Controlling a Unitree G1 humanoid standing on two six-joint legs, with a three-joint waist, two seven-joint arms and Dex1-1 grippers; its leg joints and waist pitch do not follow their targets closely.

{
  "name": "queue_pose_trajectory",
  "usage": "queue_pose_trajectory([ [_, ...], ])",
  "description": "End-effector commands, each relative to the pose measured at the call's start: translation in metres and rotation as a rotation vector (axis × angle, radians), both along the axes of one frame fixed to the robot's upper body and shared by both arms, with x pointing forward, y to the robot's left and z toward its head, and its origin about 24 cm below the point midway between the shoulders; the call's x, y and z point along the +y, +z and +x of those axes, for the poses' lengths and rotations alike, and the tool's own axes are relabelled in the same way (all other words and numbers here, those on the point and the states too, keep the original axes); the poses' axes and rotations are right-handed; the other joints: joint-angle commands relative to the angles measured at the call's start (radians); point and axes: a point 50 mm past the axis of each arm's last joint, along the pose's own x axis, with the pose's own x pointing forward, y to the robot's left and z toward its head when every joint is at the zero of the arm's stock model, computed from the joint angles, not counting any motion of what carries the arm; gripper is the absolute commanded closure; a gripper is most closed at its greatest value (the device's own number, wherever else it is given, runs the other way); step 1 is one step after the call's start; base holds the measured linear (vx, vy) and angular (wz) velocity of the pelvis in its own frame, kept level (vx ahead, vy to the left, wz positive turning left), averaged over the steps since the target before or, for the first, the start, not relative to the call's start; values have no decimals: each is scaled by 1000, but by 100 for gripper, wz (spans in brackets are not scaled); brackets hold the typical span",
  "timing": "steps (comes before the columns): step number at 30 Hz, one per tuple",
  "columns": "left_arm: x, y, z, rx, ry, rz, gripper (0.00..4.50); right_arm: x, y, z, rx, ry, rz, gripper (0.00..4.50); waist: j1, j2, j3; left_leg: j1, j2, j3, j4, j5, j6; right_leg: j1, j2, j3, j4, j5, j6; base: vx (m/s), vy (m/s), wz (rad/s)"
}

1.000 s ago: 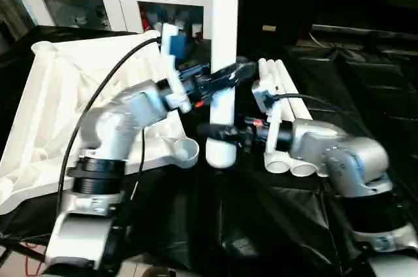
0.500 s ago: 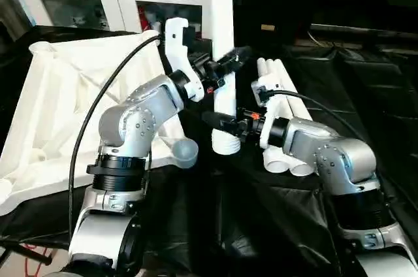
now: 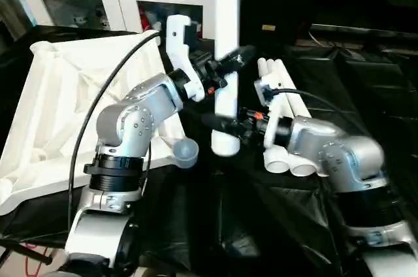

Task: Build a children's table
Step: Pick table leg

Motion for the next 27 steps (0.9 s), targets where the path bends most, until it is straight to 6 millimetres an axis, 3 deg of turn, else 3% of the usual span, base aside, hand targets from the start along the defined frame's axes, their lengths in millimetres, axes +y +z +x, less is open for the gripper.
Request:
queue_pose_trajectory([
  [1,-5,8,-5,-58,-58,19,264,3,8,-3,-20,60,-14,147,0,3,-77,8,26,-6,-57,-64,5,62,-68,46,-72,70,-226,0,0,0],
  [4,-6,10,-6,-64,-76,17,264,1,7,0,-16,50,-28,147,-1,-3,-78,7,26,-5,-56,-58,6,62,-67,46,-73,71,-231,0,0,0],
  [18,-5,10,-8,-74,-85,12,264,0,-2,6,32,-17,-59,147,-1,1,-79,8,26,-5,-56,-51,5,60,-67,45,-70,77,-238,0,0,0],
  [19,-5,10,-8,-73,-86,11,264,0,-2,6,34,-18,-53,175,0,2,-79,8,26,-5,-55,-49,5,61,-67,45,-69,84,-239,0,0,0],
  [27,-5,9,-10,-73,-99,8,264,3,-3,5,37,-20,-37,239,-1,2,-78,9,27,-5,-57,-59,1,61,-67,45,-71,67,-237,0,0,0],
])
